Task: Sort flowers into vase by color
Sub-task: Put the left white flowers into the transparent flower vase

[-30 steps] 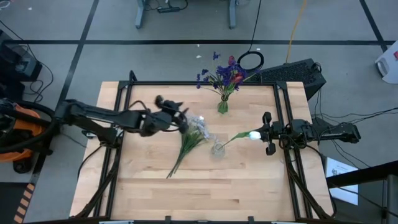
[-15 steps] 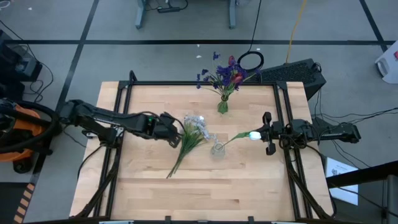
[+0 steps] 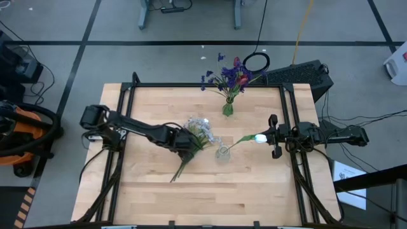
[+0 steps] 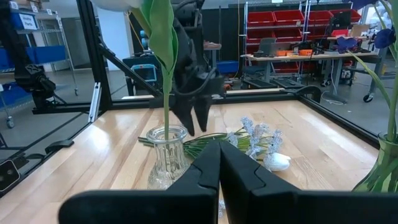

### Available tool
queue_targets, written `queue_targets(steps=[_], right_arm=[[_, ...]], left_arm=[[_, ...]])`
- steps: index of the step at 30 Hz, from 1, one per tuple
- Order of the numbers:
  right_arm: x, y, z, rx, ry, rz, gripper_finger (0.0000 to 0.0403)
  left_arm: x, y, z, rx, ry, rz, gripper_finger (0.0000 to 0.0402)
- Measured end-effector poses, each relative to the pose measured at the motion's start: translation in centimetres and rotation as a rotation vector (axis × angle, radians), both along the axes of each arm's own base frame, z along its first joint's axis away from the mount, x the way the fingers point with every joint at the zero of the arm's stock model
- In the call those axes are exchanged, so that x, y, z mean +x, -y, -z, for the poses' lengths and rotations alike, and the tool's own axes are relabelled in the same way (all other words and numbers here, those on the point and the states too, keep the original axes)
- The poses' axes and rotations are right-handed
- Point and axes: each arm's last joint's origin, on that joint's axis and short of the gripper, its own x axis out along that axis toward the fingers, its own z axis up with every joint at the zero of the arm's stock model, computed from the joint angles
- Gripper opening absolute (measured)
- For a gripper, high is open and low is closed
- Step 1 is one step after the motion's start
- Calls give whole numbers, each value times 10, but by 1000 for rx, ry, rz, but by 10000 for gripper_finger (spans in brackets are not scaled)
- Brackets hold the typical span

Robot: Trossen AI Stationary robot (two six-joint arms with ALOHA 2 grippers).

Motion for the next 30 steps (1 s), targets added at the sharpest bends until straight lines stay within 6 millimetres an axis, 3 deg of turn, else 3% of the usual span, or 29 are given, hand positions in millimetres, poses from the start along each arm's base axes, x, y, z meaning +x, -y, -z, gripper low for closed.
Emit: queue_targets(steps=[20, 23, 28, 30], right_arm=[[0, 0, 0, 0, 0, 0, 0], [0, 0, 0, 0, -1, 0, 0], [0, 0, 0, 0, -1, -1, 0], [0, 0, 0, 0, -1, 0, 0]], left_arm=[[20, -13, 30, -35, 18, -34, 157], [25, -12, 39, -58, 16, -25, 128], [25, -11, 43, -63, -7, -24, 21], [21, -12, 36, -54, -6, -26, 15]])
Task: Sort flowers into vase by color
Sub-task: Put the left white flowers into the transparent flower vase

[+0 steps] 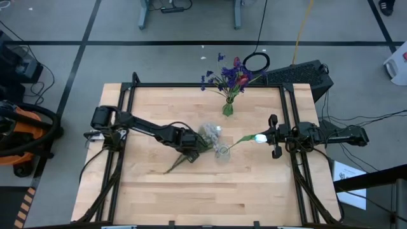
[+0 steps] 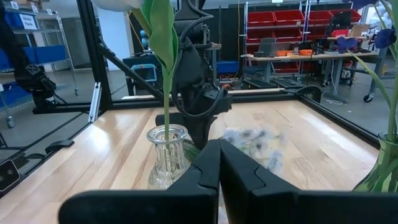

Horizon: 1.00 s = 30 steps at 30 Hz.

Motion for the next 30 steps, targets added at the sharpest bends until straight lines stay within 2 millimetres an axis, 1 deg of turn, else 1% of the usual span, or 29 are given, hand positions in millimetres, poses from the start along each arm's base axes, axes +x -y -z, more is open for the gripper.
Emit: queue_targets(steps=[3, 9, 13, 21, 25, 30], right_arm=[[0, 0, 0, 0, 0, 0, 0], [0, 0, 0, 0, 0, 0, 0], [0, 0, 0, 0, 0, 0, 0], [0, 0, 0, 0, 1, 0, 0], [0, 0, 0, 0, 1, 0, 0], [0, 0, 0, 0, 0, 0, 0]], left_arm=[[-11, -5, -13, 22, -28, -17, 14], [-35, -18, -62, 107, 28, -78, 12], [-50, -23, -97, 148, 155, -115, 12], [-83, -28, -152, 274, 403, -231, 11], [-98, -30, -181, 324, 582, -266, 11], [-114, -31, -218, 364, 842, -251, 10]])
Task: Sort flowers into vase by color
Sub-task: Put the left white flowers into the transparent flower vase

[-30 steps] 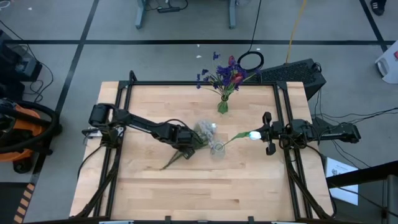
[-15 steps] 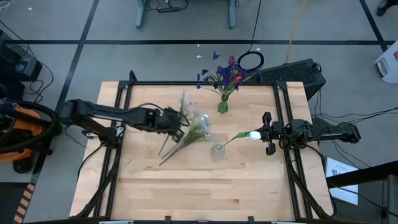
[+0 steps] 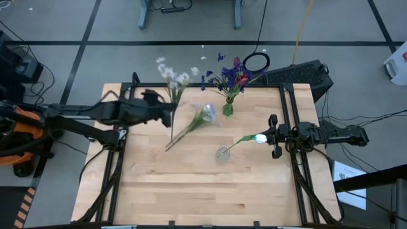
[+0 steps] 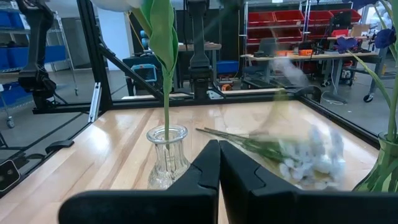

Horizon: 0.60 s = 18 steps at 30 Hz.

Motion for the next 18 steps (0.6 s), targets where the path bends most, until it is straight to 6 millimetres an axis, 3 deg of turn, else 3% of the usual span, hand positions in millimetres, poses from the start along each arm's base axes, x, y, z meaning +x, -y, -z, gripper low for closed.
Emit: queue_targets(steps=[5, 10, 13, 18], right_arm=[[0, 0, 0, 0, 0, 0, 0], [0, 0, 0, 0, 0, 0, 0], [0, 0, 0, 0, 0, 0, 0], [0, 0, 0, 0, 1, 1, 0]], left_arm=[[-15, 0, -28, 77, 182, 29, 10], [-15, 1, -40, 176, 247, 119, 10], [-6, 3, -37, 217, 225, 164, 10], [24, 7, -15, 267, 93, 336, 10]])
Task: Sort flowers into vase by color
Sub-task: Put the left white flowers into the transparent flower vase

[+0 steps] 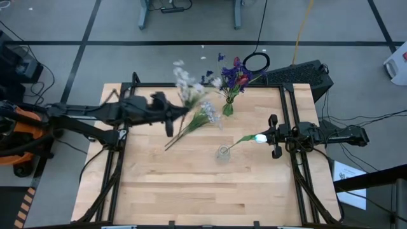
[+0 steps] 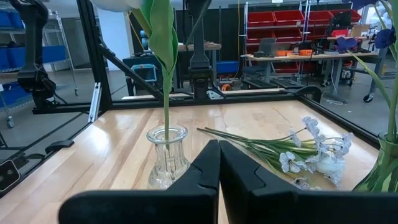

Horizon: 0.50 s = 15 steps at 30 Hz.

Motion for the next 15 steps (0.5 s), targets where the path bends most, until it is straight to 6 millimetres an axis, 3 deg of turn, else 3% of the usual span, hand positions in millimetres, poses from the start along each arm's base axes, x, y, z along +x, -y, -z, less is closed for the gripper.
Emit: queue_targets(steps=[3, 9, 15], right_arm=[[0, 0, 0, 0, 0, 0, 0], [0, 0, 0, 0, 0, 0, 0], [0, 0, 0, 0, 0, 0, 0]], left_arm=[[24, 6, 10, 11, 11, 57, 10], [79, 24, 32, 206, 130, 181, 10], [119, 39, 67, 257, 215, 254, 10]])
